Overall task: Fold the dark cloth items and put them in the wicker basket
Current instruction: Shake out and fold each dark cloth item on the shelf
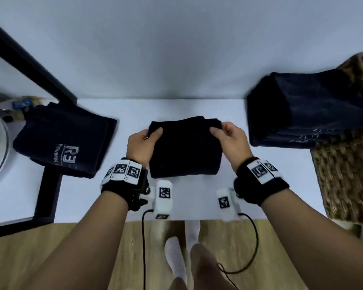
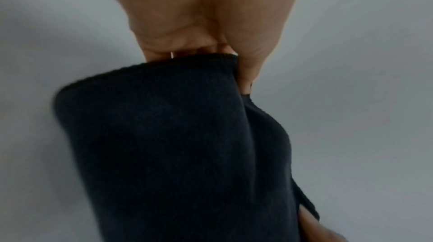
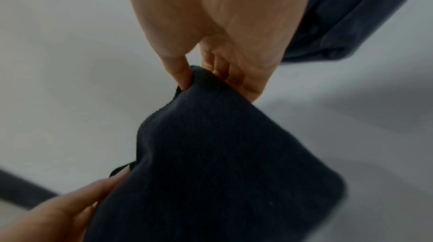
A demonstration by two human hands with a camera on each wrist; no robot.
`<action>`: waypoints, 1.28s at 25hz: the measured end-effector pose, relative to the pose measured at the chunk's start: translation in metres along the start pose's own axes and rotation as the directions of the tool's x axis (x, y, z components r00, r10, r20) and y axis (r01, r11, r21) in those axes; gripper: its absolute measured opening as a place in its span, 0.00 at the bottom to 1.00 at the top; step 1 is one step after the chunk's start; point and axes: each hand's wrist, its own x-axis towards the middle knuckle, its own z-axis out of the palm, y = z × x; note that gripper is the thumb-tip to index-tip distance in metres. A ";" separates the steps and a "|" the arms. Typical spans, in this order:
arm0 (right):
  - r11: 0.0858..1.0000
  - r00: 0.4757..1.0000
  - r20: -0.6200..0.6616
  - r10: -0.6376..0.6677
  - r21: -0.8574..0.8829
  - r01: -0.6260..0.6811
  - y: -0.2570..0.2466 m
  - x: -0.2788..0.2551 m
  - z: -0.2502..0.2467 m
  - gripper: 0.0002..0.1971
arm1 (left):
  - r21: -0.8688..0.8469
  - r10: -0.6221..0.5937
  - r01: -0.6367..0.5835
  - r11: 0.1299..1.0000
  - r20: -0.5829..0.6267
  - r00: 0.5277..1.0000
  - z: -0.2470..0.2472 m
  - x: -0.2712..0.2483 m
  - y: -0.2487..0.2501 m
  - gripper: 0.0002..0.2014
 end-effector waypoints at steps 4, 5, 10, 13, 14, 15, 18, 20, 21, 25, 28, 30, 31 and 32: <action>0.971 0.997 0.023 0.076 -0.229 -0.069 0.022 0.062 0.013 0.14 | 0.084 -0.138 0.145 0.986 -0.091 0.986 0.008 0.048 -0.008 0.21; 0.953 0.996 0.032 0.084 -0.295 -0.071 0.027 0.069 0.015 0.15 | 0.101 -0.150 0.162 0.982 -0.111 0.982 0.009 0.052 -0.011 0.20; 0.893 0.989 -0.069 0.128 -0.427 -0.145 0.037 0.080 0.020 0.16 | 0.111 -0.230 0.254 0.961 -0.193 0.954 0.011 0.063 -0.021 0.19; 0.884 0.981 -0.085 0.172 -0.426 -0.192 0.029 0.067 0.013 0.22 | 0.153 -0.196 0.243 0.958 -0.267 0.944 0.000 0.060 -0.027 0.21; 0.856 0.980 -0.047 0.195 -0.479 -0.194 0.027 0.061 0.012 0.22 | 0.179 -0.187 0.239 0.954 -0.265 0.946 -0.003 0.055 -0.027 0.27; 0.817 0.976 0.008 0.220 -0.548 -0.180 0.027 0.054 0.012 0.23 | 0.210 -0.195 0.249 0.946 -0.249 0.949 -0.003 0.049 -0.027 0.32; 0.795 0.954 0.127 0.271 -0.589 -0.147 0.025 0.040 0.022 0.22 | 0.260 -0.265 0.299 0.918 -0.157 0.951 0.002 0.033 -0.026 0.31; 0.850 0.950 0.119 0.288 -0.489 -0.196 0.018 0.034 0.026 0.19 | 0.168 -0.335 0.349 0.922 -0.107 0.936 0.004 0.025 -0.024 0.23; 0.876 0.948 0.109 0.299 -0.426 -0.227 0.014 0.030 0.026 0.18 | 0.105 -0.371 0.378 0.920 -0.078 0.925 0.005 0.022 -0.022 0.21; 0.953 0.989 -0.007 0.149 -0.264 -0.146 -0.025 0.004 -0.006 0.15 | 0.062 -0.236 0.232 0.971 0.079 0.969 0.025 -0.005 0.013 0.29; 0.981 0.978 -0.198 -0.060 -0.191 0.021 -0.082 -0.014 -0.069 0.16 | 0.045 0.033 -0.040 0.998 0.148 0.988 0.065 -0.037 0.080 0.23; 0.978 0.953 -0.275 -0.131 -0.195 0.078 -0.111 -0.013 -0.118 0.18 | 0.057 0.170 -0.182 0.982 0.169 0.971 0.105 -0.053 0.120 0.22; 0.975 0.942 -0.301 -0.150 -0.205 0.090 -0.123 -0.010 -0.145 0.20 | 0.058 0.206 -0.220 0.974 0.183 0.961 0.128 -0.061 0.139 0.22; 0.972 0.935 -0.321 -0.154 -0.218 0.085 -0.131 -0.003 -0.170 0.23 | 0.046 0.224 -0.238 0.970 0.204 0.953 0.151 -0.067 0.154 0.22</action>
